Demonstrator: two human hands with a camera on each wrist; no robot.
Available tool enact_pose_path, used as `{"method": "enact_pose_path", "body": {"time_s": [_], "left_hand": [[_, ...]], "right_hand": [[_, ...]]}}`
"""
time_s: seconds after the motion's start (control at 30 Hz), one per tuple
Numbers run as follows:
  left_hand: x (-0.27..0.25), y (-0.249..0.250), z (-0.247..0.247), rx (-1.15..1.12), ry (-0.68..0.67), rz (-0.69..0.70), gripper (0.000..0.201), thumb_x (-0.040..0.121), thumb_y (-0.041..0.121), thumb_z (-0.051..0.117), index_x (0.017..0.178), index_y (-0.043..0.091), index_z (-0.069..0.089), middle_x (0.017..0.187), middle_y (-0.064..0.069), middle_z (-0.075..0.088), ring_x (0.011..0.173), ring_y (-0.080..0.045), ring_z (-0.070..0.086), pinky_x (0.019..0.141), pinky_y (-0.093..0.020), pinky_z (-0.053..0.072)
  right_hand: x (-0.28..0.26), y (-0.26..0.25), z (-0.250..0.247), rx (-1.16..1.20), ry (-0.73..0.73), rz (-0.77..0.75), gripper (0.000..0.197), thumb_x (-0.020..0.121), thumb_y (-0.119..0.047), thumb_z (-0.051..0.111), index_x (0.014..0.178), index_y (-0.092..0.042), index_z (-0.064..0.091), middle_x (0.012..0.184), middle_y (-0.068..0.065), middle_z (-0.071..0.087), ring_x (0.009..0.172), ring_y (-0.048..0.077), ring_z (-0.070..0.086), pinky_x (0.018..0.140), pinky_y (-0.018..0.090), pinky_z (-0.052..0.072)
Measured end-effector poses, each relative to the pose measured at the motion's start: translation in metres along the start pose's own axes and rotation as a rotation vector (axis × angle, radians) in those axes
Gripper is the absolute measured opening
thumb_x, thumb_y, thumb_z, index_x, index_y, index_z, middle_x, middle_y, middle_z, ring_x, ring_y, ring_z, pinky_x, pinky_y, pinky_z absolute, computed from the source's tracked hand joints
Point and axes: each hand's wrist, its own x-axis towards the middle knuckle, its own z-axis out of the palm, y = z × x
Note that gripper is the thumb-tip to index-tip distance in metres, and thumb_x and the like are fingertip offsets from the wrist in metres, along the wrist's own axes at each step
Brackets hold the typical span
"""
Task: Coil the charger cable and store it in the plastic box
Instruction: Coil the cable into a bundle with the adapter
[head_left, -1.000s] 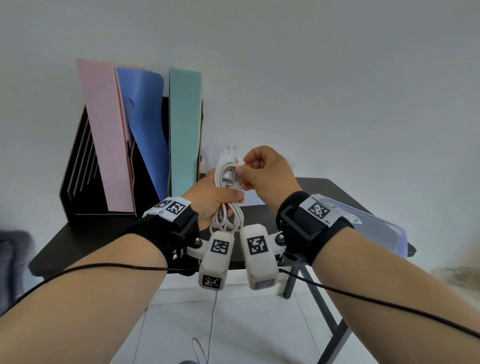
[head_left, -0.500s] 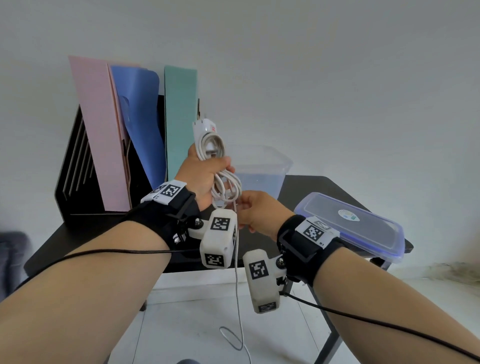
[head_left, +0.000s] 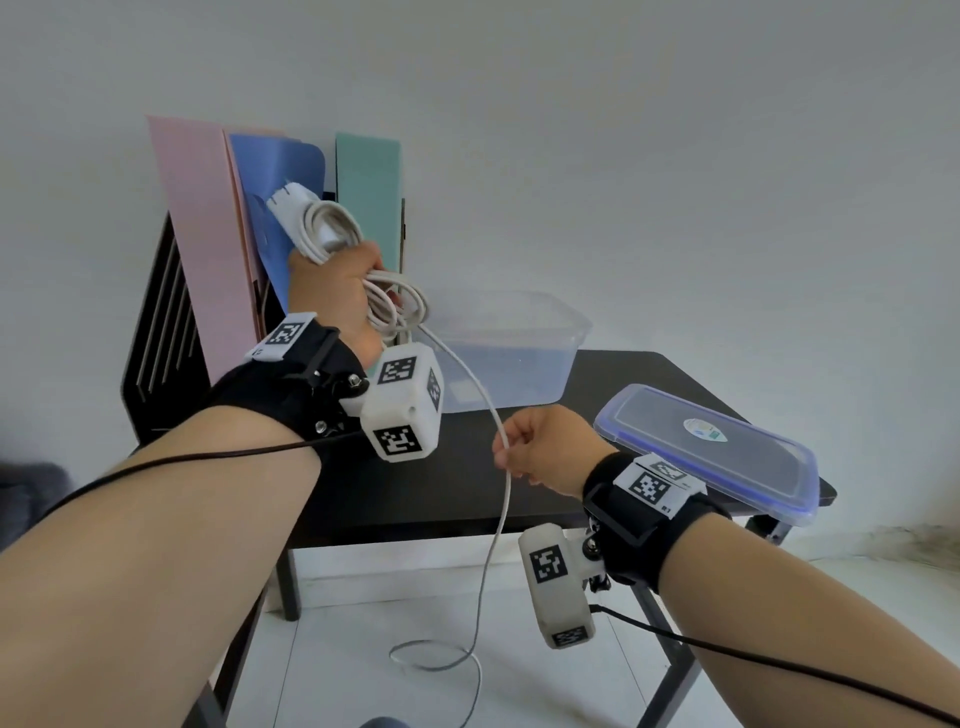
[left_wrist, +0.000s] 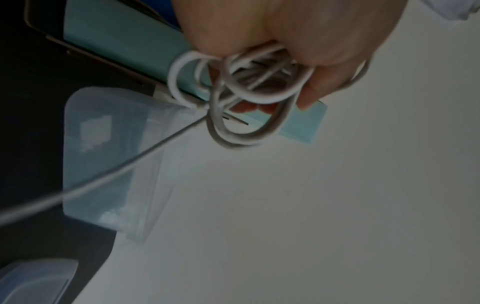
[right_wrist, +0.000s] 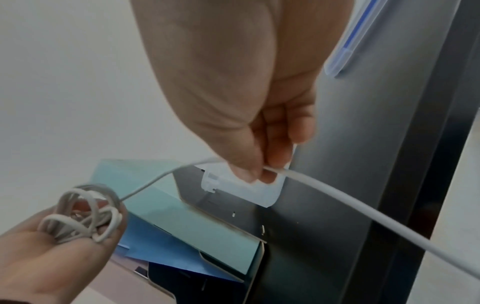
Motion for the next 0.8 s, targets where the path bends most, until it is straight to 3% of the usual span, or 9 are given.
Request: {"method": "enact_pose_path", "body": {"time_s": [0.1,0.17,0.27,0.37,0.47,0.57,0.7,0.8], "left_hand": [[0.009,-0.003,-0.007,0.111,0.071,0.040,0.050,0.061,0.005,0.059,0.110,-0.007,0.052,0.065,-0.011,0.048,0.044,-0.022,0.049,0.048,-0.028,0.047],[0.013,-0.006,-0.013,0.213,0.100,0.072,0.061,0.065,0.004,0.060,0.124,-0.005,0.048,0.070,-0.008,0.050,0.047,-0.019,0.051,0.045,-0.023,0.046],[0.014,-0.015,-0.020,0.354,0.123,0.097,0.055,0.074,0.005,0.060,0.127,0.003,0.046,0.074,-0.005,0.051,0.051,-0.017,0.052,0.041,-0.020,0.044],[0.013,-0.023,-0.024,0.438,0.079,0.124,0.055,0.073,0.010,0.062,0.126,0.008,0.048,0.079,-0.007,0.056,0.053,-0.018,0.055,0.044,-0.023,0.047],[0.002,-0.029,-0.023,0.536,0.002,0.105,0.055,0.077,0.014,0.064,0.127,0.018,0.042,0.083,0.001,0.054,0.066,-0.019,0.056,0.061,-0.030,0.051],[-0.009,-0.037,-0.019,0.564,-0.078,0.121,0.065,0.077,0.024,0.070,0.132,0.020,0.037,0.087,0.009,0.055,0.079,-0.016,0.057,0.079,-0.035,0.051],[-0.019,-0.046,-0.015,0.569,-0.210,0.071,0.081,0.071,0.041,0.077,0.137,0.018,0.035,0.106,0.000,0.060,0.090,-0.017,0.059,0.084,-0.035,0.049],[-0.030,-0.046,-0.010,0.537,-0.301,0.012,0.104,0.049,0.064,0.074,0.134,0.016,0.037,0.089,-0.002,0.061,0.075,-0.019,0.060,0.074,-0.039,0.053]], "right_hand": [[0.002,0.000,-0.007,0.064,0.134,-0.024,0.015,0.088,-0.010,0.058,0.084,-0.022,0.066,0.069,-0.006,0.060,0.062,0.009,0.056,0.071,0.026,0.053],[0.001,-0.001,-0.012,0.063,0.187,-0.073,0.019,0.090,-0.010,0.055,0.095,-0.021,0.069,0.069,-0.010,0.058,0.060,0.008,0.052,0.067,0.021,0.047],[-0.001,-0.008,-0.020,0.015,0.221,-0.168,0.022,0.093,-0.012,0.052,0.102,-0.021,0.071,0.066,-0.015,0.054,0.056,0.006,0.048,0.061,0.015,0.041],[-0.001,-0.016,-0.025,0.051,0.245,-0.227,0.023,0.093,-0.013,0.052,0.102,-0.023,0.071,0.055,-0.020,0.056,0.053,0.000,0.049,0.065,0.015,0.041],[0.002,-0.023,-0.027,0.141,0.249,-0.265,0.025,0.093,-0.011,0.053,0.101,-0.027,0.071,0.054,-0.033,0.058,0.057,-0.013,0.053,0.074,0.015,0.045],[0.004,-0.031,-0.029,0.165,0.254,-0.307,0.025,0.093,-0.009,0.053,0.105,-0.022,0.071,0.070,-0.030,0.061,0.064,-0.020,0.054,0.079,0.015,0.045],[0.006,-0.040,-0.029,0.206,0.263,-0.338,0.021,0.091,-0.009,0.056,0.096,-0.024,0.071,0.076,-0.021,0.063,0.061,-0.013,0.056,0.069,0.012,0.047],[0.007,-0.046,-0.028,0.227,0.289,-0.336,0.015,0.091,-0.011,0.058,0.091,-0.022,0.068,0.072,-0.011,0.063,0.060,0.000,0.056,0.067,0.018,0.053]]}}
